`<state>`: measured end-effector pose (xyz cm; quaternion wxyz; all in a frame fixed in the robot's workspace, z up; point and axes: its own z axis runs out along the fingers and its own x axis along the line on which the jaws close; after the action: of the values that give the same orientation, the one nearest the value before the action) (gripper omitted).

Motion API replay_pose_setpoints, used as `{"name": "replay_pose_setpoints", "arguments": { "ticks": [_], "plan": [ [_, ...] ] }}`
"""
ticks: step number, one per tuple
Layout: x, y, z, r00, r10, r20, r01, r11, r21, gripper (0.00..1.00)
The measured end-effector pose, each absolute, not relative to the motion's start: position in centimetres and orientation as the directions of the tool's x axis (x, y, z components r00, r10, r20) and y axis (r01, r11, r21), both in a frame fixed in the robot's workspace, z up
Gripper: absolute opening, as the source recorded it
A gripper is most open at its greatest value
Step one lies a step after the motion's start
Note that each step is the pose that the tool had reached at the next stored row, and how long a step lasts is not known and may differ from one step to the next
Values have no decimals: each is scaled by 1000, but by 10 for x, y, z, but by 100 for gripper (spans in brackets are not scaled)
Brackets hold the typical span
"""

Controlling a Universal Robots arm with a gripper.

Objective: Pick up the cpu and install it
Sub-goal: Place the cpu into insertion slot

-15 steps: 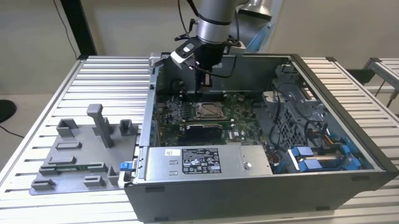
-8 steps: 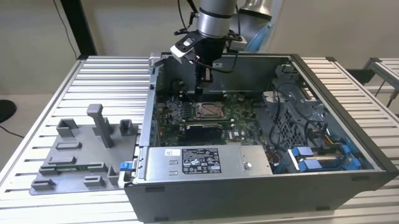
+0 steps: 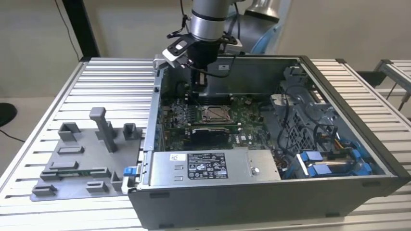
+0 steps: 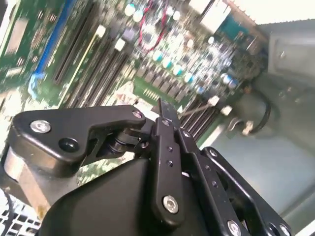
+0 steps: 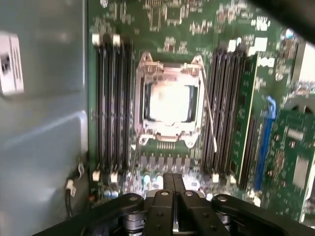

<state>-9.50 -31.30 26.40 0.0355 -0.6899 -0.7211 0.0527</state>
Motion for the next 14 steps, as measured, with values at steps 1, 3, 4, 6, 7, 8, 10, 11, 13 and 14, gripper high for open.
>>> {"name": "replay_pose_setpoints", "arguments": {
  "ticks": [1,3,4,6,7,8,10,11,13,14],
  "plan": [
    [-99,-313,264,-46,999,-22,991,43,-125,0],
    [-108,-313,264,-46,999,-22,991,42,-125,0],
    [-113,-312,264,-46,999,-21,991,43,-125,0],
    [-120,-311,264,-46,999,-20,991,43,-125,0],
    [-123,-311,264,-46,999,-19,991,43,-125,0],
    [-127,-310,264,-45,999,-18,991,43,-125,0],
    [-131,-310,263,-45,999,-12,991,44,-125,0],
    [-131,-310,263,-46,999,-10,991,44,-125,0],
    [-131,-310,263,-46,999,-9,991,44,-125,0],
    [-131,-310,263,-46,999,-9,991,44,-125,0]
  ]
}}
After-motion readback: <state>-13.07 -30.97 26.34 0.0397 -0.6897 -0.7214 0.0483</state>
